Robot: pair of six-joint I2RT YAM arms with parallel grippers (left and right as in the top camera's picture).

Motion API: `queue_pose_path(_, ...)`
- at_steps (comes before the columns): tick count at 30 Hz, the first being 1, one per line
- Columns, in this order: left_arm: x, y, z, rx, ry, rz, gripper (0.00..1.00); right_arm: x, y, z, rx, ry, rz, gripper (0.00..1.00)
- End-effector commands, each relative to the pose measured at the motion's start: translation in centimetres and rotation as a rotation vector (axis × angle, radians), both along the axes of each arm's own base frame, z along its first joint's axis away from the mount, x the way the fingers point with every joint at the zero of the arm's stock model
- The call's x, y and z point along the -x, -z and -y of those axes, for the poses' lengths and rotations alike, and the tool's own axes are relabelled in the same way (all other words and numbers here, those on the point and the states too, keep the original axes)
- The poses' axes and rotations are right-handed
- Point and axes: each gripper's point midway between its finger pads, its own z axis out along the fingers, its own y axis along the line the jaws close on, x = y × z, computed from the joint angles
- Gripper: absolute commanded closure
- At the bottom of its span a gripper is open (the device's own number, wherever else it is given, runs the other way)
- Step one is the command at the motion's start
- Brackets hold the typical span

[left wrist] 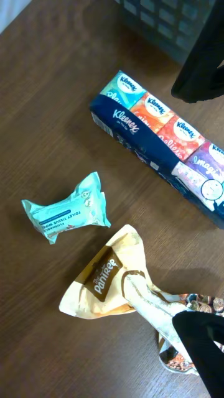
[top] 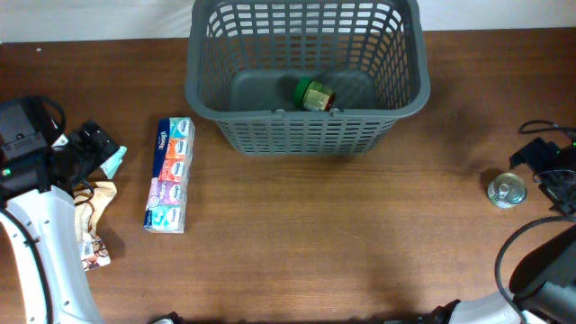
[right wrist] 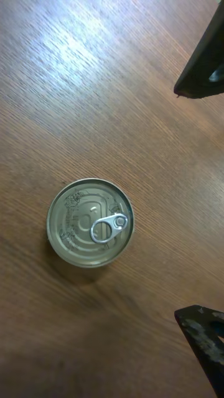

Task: Pack container
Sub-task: 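Lower the right gripper over the tuna can and close on it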

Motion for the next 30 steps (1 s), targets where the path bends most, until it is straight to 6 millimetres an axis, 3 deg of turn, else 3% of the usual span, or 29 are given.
queue_pose_path(1, -0.1, -0.5, -0.4, -0.015, -0.002, 0.007, 0.0, 0.1, 3.2, -0.3, -0.063, 0.01, -0.069, 0.01)
queue_pose_path(6, -0.1, -0.5, -0.4, -0.015, -0.002, 0.007, 0.0, 0.4, 6.7, -0.5, -0.121, 0.011, -0.153, 0.01)
queue_pose_path(9, -0.1, -0.5, -0.4, -0.015, -0.002, 0.007, 0.0, 0.2, 7.7, -0.4, -0.13, 0.009, -0.164, 0.01)
queue_pose_path(26, -0.1, -0.5, -0.4, -0.015, -0.002, 0.007, 0.0, -3.9, 8.0, -0.2, -0.092, -0.108, -0.023, 0.01)
queue_pose_path(30, -0.1, -0.5, -0.4, -0.015, -0.002, 0.007, 0.0, -4.1, 8.0, -0.1, -0.051, -0.095, -0.045, 0.01)
